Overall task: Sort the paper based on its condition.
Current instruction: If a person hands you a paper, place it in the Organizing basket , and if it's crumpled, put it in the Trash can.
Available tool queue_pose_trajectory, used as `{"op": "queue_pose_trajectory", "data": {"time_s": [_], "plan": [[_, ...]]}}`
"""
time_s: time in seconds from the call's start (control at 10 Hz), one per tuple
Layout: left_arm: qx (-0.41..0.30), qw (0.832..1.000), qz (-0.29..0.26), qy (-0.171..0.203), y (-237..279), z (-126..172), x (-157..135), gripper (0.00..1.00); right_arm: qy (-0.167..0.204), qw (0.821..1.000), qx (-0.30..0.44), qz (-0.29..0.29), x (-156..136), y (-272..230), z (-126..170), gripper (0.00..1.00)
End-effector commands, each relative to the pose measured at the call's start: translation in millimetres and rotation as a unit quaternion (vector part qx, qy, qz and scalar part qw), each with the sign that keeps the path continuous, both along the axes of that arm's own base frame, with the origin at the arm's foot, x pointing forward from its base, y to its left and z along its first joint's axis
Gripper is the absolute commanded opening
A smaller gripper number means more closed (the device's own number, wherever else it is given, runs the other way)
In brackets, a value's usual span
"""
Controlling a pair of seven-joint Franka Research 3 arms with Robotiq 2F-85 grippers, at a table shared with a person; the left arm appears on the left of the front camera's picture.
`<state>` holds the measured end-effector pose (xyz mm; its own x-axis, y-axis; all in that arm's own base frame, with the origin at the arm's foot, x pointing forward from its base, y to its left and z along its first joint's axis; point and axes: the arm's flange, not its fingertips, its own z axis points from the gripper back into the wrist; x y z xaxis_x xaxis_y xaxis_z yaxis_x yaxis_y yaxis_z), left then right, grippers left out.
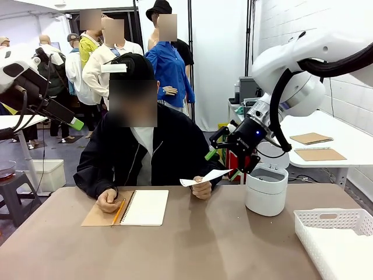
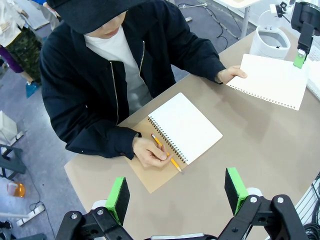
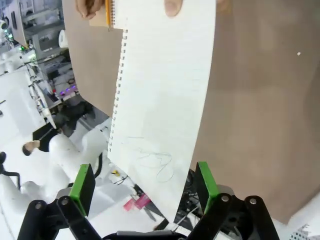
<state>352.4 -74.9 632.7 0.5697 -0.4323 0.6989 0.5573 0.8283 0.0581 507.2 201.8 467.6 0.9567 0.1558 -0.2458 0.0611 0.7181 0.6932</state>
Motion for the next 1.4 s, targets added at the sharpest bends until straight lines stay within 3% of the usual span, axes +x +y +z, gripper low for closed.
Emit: {"op": "queue_pose_trajectory", "data": {"time_s": [0.0, 0.6, 1.0, 1.1, 1.3], "plan": [[-0.001, 1.0, 0.002, -0.004, 0.8, 1.0, 0.3, 1.0, 0.033, 0.999, 0.013, -0.026, 5.8, -1.8, -12.9, 1.0], [-0.001, 1.0, 0.002, -0.004, 0.8, 1.0, 0.3, 1.0, 0.069, 0.995, 0.063, -0.038, 6.3, -4.3, -54.5, 1.0], [-0.001, 1.0, 0.002, -0.004, 0.8, 1.0, 0.3, 1.0, 0.072, 0.995, 0.046, -0.042, 7.8, -4.6, -51.0, 1.0], [-0.001, 1.0, 0.002, -0.004, 0.8, 1.0, 0.3, 1.0, 0.073, 0.995, 0.05, -0.047, 9.1, -6.1, -51.3, 0.94], [-0.001, 1.0, 0.002, -0.004, 0.8, 1.0, 0.3, 1.0, 0.077, 0.994, 0.06, -0.053, 13.1, -8.7, -52.9, 0.55]]}}
